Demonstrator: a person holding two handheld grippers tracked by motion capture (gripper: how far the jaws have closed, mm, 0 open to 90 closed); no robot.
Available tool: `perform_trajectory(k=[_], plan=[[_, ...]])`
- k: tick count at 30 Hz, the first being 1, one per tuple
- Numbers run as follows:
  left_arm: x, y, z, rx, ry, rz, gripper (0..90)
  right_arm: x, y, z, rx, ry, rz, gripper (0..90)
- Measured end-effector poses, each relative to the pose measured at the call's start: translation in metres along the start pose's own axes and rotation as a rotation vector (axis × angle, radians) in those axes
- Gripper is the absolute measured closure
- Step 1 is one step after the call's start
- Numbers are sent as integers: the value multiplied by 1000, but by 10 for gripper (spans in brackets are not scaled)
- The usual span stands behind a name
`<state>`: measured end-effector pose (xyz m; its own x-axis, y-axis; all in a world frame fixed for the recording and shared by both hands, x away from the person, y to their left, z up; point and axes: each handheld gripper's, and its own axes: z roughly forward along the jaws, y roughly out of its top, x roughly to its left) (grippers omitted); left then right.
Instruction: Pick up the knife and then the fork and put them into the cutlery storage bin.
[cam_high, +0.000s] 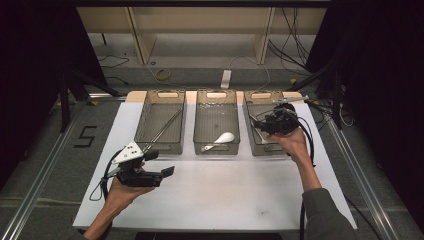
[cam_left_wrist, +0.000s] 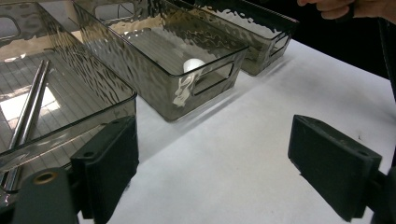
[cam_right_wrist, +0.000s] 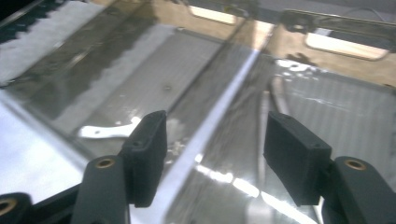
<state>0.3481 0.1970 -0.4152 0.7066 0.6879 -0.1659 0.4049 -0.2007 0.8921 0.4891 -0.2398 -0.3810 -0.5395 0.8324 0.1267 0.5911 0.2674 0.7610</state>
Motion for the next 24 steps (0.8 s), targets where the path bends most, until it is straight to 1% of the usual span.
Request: perform_trajectory(k=[3,5,8,11,13,18,21,24], plan=[[1,0,0,-2,-1,-6,157,13,-6,-3,-14,12,-22,356],[1,0,-1,-3,-4,-7,157,22,-11,-6,-32,10,-26,350],[2,-1,-2,-3,-6,-8,157,34,-17,-9,-62,25,-32,341],[2,-1,-2,-3,-7,-8,157,41,-22,-11,-86,57,-27,331],[2,-1,-2,-3,-8,-10,157,47,-26,-11,-92,69,-38,324],[3,-2,0,2,-7,-24,157,59,-36,-12,-110,81,-71,312],[3,-1,0,-6,-6,-36,157,63,-41,-14,-127,91,-83,303],[3,-1,-1,-10,-6,-38,157,67,-46,-17,-141,112,-85,293]])
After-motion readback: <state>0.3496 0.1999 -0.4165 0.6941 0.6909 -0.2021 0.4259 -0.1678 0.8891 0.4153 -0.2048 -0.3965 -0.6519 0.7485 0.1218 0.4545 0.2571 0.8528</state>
